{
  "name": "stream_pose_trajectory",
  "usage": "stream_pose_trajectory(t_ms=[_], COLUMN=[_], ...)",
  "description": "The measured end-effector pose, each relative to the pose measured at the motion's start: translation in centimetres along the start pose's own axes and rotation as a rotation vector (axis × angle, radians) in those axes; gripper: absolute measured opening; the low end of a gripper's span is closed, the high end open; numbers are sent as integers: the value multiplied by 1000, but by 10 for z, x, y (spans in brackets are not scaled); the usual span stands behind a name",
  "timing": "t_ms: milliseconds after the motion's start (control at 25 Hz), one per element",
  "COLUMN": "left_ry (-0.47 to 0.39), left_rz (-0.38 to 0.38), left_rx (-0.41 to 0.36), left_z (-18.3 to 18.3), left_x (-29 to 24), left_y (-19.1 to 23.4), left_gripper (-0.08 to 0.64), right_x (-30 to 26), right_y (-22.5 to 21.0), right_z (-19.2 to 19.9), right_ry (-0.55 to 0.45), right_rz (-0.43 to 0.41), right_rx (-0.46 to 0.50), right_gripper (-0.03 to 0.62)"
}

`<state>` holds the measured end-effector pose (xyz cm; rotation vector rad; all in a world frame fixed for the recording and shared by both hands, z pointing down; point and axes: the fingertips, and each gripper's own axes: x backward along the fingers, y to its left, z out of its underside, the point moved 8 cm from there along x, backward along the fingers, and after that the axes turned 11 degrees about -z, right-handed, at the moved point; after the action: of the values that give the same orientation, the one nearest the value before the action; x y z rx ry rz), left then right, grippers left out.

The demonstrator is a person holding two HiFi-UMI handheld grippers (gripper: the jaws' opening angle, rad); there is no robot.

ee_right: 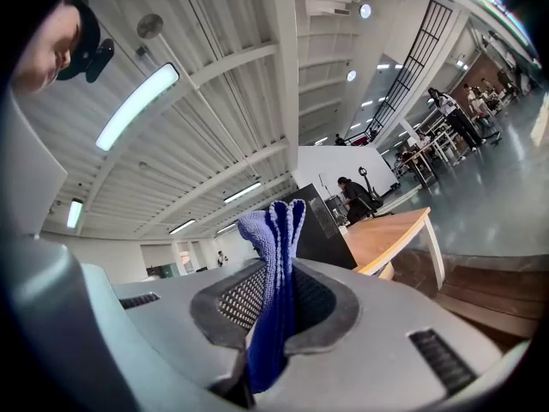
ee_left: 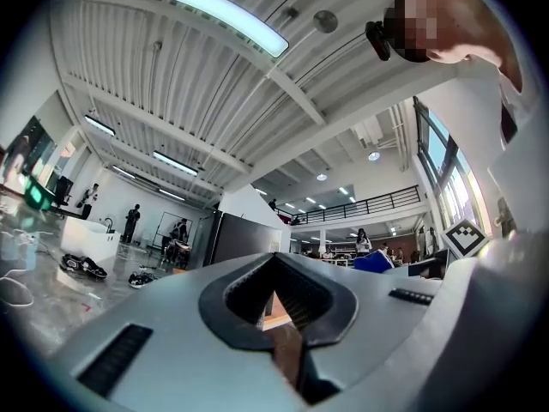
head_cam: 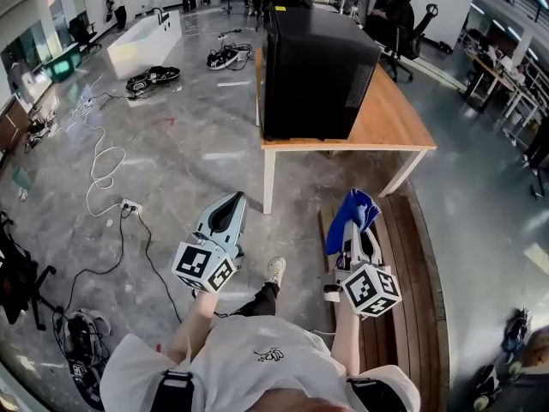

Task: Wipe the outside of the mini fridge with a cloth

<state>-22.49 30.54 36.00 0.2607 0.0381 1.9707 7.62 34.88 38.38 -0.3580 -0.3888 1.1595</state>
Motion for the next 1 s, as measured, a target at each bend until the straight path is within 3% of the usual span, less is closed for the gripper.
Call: stream_pose_trajectory(t_ms=[280,600,800,1000], left_ry=[-35,-50,-38,-12], left_rz=[40,62,35,-29], left_rx=[24,17,50,27], left_z=[3,-6,2,1], left_x=[-141,-272,-319,-346], left_y=[17,53,59,55], left_gripper=[5,5,5,5], right_x=[-97,-230,-259,-281], right_y=[-57,-87,-108,-120], right_z=[-45,-104,-116,-130], right_ry=[-20,-116,-133,-83], right_rz=[0,-129,-130,-181], right_rx=[52,117,103,149], right_gripper=[61,61,61,61])
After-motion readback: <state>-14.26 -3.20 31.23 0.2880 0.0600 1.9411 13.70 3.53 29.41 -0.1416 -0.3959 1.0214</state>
